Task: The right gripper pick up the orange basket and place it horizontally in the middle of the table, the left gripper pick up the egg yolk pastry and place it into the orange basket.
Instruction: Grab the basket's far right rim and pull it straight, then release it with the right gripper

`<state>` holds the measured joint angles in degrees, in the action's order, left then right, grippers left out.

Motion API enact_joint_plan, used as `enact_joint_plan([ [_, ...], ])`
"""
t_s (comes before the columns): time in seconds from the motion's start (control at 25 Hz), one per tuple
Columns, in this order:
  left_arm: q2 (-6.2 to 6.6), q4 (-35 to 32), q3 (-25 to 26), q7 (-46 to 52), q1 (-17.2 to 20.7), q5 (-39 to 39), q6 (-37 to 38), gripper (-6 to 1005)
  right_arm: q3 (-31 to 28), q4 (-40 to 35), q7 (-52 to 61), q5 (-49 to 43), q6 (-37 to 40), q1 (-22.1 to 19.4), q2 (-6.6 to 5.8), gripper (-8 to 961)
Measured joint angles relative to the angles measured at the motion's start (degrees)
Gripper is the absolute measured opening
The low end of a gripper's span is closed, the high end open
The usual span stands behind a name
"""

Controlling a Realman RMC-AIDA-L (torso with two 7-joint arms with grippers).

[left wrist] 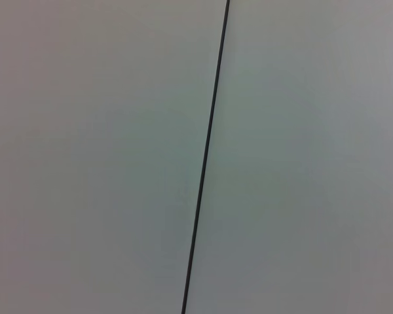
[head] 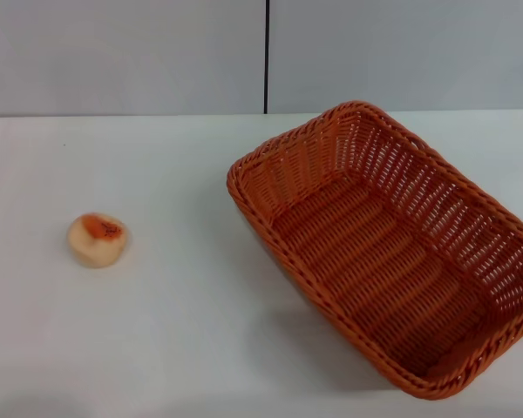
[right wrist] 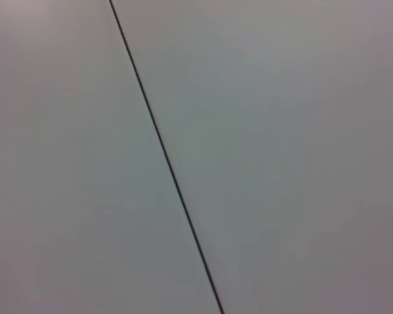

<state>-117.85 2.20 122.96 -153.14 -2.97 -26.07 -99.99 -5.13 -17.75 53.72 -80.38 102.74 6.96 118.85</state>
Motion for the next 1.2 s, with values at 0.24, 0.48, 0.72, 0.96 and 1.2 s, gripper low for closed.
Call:
enact_joint_plan([
  [0.24, 0.0, 0.0, 0.0, 0.3, 0.5, 0.2, -0.2, 809, 0.5, 0.0, -0.5, -0.2, 0.1, 0.5, -0.05, 817],
  [0.48, 0.0, 0.0, 0.0, 0.4, 0.5, 0.2, -0.1, 807, 1.0, -1.5, 1.1, -0.3, 0.6, 0.7, -0.16, 818],
  [0.72, 0.0, 0.0, 0.0, 0.4, -1.1, 0.2, 0.4, 806, 5.4, -13.6, 14.4, -1.9, -1.2, 1.2, -0.3, 818],
  [0.96, -0.02, 0.0, 0.0, 0.4, -2.1, 0.2, 1.3, 804, 8.9, -39.0, 43.7, -17.6, -4.3, 5.1, -0.91, 817],
  [1.2, -0.09, 0.0, 0.0, 0.4, -2.1, -0.2, 1.9, 803, 19.7, -58.2, 68.1, -40.0, -0.9, 12.6, -4.39, 818],
])
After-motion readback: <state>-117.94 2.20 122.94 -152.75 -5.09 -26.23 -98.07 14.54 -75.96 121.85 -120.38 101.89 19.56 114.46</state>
